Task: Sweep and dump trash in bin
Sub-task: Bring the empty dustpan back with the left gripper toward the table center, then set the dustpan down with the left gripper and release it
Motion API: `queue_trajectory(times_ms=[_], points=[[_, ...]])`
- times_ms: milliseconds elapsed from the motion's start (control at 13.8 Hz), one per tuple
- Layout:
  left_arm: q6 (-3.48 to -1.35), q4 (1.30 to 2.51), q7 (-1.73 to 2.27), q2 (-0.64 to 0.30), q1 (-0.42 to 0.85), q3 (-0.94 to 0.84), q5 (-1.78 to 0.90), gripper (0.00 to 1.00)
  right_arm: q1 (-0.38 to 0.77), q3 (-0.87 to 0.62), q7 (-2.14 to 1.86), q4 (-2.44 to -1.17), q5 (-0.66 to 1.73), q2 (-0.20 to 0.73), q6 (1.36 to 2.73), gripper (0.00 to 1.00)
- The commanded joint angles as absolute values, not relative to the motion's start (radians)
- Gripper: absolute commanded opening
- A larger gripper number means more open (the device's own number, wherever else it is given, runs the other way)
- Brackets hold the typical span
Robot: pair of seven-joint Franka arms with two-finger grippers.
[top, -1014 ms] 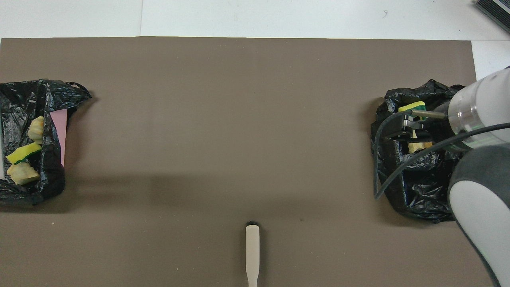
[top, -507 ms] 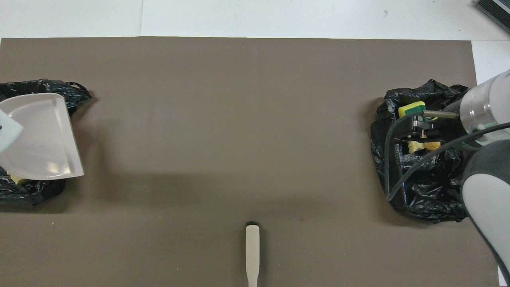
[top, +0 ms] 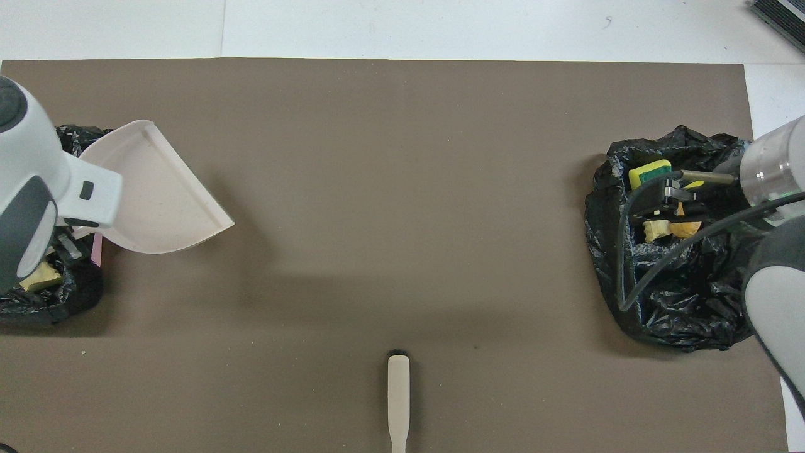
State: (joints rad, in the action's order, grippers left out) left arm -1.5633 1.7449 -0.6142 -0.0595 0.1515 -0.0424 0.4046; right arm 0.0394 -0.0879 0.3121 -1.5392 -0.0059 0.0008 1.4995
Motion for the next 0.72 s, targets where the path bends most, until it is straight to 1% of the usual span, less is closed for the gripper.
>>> queue_trajectory(times_ms=[0,434,652], points=[[-1.548,1.766,-0.392,-0.029,0.218,-0.026,0.251,0.00,0.055,-0.063,0.284,-1.529,-0.002,0.000,1.488,1.00],[-1.592,1.775,0.042,-0.054,0.412,-0.026,0.082,0.00,0.057,-0.041,0.239,-1.531,-0.003,0.005,1.491,1.00],[-1.687,1.796,0.239,-0.112,0.518,-0.026,0.029,0.00,0.043,-0.041,0.239,-1.531,-0.002,0.005,1.491,1.00]])
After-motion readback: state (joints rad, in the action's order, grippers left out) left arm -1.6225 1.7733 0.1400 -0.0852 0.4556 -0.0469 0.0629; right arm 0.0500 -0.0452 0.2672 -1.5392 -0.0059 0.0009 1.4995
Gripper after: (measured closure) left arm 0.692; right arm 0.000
